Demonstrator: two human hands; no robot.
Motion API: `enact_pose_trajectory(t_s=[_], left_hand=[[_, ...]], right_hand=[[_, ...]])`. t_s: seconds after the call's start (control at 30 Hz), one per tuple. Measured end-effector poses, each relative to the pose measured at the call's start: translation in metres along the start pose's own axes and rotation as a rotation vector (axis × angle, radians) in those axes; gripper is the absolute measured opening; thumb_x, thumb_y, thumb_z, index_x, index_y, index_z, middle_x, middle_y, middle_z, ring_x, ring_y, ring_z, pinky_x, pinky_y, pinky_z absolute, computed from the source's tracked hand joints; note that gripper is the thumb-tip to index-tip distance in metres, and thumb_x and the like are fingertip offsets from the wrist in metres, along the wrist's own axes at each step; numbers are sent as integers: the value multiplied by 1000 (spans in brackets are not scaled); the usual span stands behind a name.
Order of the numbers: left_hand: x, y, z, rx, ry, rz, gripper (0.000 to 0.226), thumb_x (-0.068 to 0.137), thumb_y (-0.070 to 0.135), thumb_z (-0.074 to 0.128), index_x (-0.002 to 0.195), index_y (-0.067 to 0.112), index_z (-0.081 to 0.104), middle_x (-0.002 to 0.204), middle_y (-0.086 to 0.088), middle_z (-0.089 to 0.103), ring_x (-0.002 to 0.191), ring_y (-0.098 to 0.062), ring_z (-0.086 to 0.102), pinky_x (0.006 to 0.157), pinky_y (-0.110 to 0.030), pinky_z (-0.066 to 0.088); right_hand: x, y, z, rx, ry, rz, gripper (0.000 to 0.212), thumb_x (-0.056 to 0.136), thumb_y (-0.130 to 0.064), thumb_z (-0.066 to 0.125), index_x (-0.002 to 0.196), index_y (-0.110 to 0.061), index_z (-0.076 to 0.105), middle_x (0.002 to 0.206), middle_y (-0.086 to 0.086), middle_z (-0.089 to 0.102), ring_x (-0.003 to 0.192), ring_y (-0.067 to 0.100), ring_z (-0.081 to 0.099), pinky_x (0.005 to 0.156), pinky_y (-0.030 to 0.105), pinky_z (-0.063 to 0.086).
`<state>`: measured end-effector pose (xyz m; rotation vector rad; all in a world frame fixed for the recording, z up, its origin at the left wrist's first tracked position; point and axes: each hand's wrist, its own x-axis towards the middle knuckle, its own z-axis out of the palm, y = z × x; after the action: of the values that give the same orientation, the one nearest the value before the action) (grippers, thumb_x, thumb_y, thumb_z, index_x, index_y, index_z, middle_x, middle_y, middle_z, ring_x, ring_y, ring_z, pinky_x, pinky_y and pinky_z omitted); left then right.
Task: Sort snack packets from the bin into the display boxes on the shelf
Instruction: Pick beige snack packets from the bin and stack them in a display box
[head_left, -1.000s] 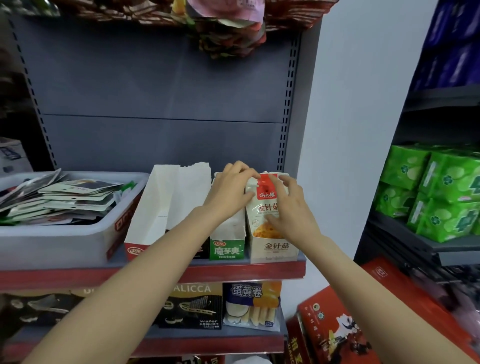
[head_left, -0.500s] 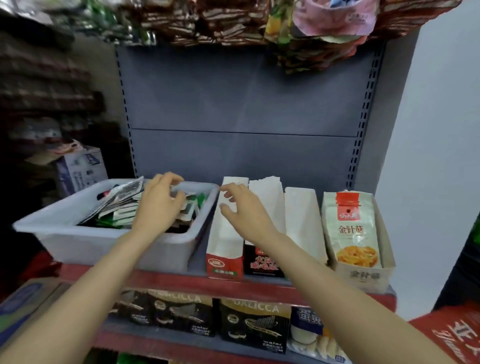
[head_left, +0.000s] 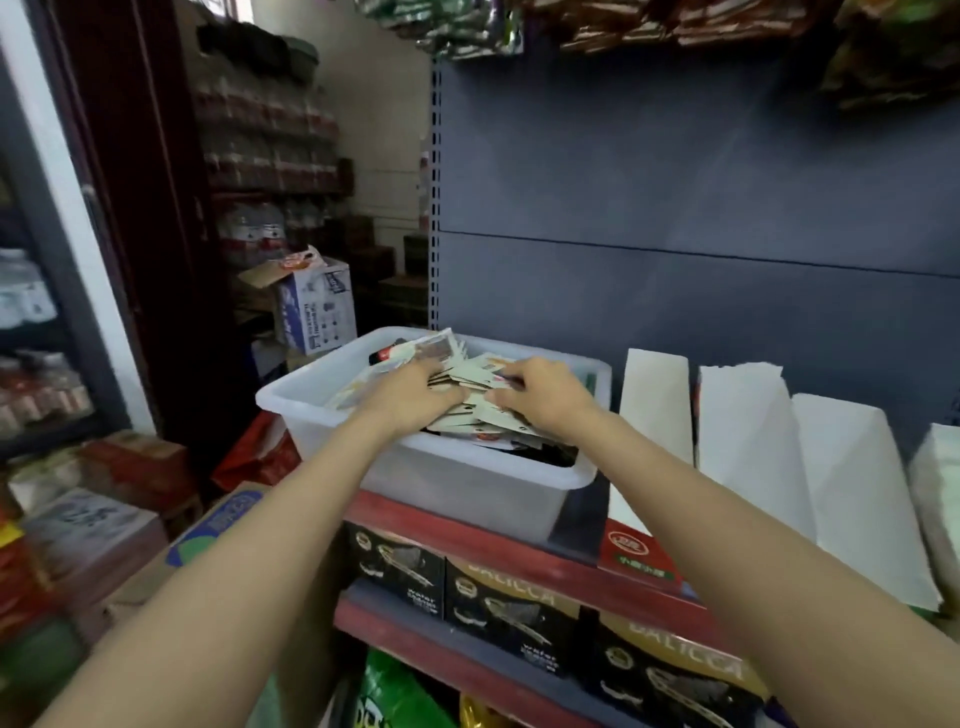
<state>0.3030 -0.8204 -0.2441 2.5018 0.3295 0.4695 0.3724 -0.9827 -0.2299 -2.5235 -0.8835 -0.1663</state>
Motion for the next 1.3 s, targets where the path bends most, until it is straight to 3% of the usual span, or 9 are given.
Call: enact_pose_trajectory(t_s=[0.1,0.23,0.33,0.4,0.57,0.73,0.97,1.23,1.3], left_hand=[[2,-7,1,2,20,-3,56,84,49,60,132,22,52,133,-2,56,121,-24,51,102,-36,40],[-2,-6,0,9,59,20,59,84,49,61,135,22,49,136,-1,53,125,-23,49,104,-39,39],[-7,1,-1,-131,112,131,54,85,37,65,135,27,47,139,3,51,128,-17,46,107,-42,37],[-13,11,0,-271,107,240,48,85,30,67,130,32,51,141,3,48,131,-15,41,110,-43,32],[-30,49,6,-324,134,353,19,87,21,65,98,31,54,137,2,48,130,-15,39,104,-32,28],[-45,100,4,-412,85,447,20,90,13,58,79,26,49,90,13,60,90,-4,55,80,-28,38],[-69,174,24,-426,164,513,14,90,17,59,81,23,51,78,9,60,77,-7,55,67,-17,41],[-88,248,83,-467,-55,460,9,89,16,63,94,15,56,78,8,58,67,-1,55,55,-6,41],[-94,264,99,-496,-127,474,9,89,15,63,96,15,58,78,8,58,70,-4,56,64,-15,44]], right_hand=[[-7,0,-1,-131,63,-73,30,94,-40,50,94,-16,68,88,6,68,83,24,58,65,34,41],[-23,11,-15,55,155,-100,38,101,-28,39,65,-17,47,68,-1,52,71,22,47,69,35,35],[-41,19,-28,293,176,-110,34,100,-25,43,75,-7,59,74,9,61,68,14,48,66,30,34],[-53,22,-33,472,168,-91,31,100,-25,44,76,-16,63,79,5,65,74,12,56,70,30,42],[-84,31,-49,836,198,25,27,100,-23,42,91,-12,64,95,4,67,89,15,64,75,26,55],[-118,50,-70,1044,270,81,25,99,-27,46,100,-9,63,97,2,68,88,12,68,76,26,57],[-165,88,-110,1010,426,136,24,88,-7,63,111,-13,58,100,1,68,89,14,68,75,29,59],[-222,141,-146,958,696,258,25,87,1,59,108,-11,55,98,0,63,83,14,65,52,18,52],[-234,153,-156,921,773,282,24,88,0,58,108,-12,54,102,3,64,83,14,65,52,22,53]])
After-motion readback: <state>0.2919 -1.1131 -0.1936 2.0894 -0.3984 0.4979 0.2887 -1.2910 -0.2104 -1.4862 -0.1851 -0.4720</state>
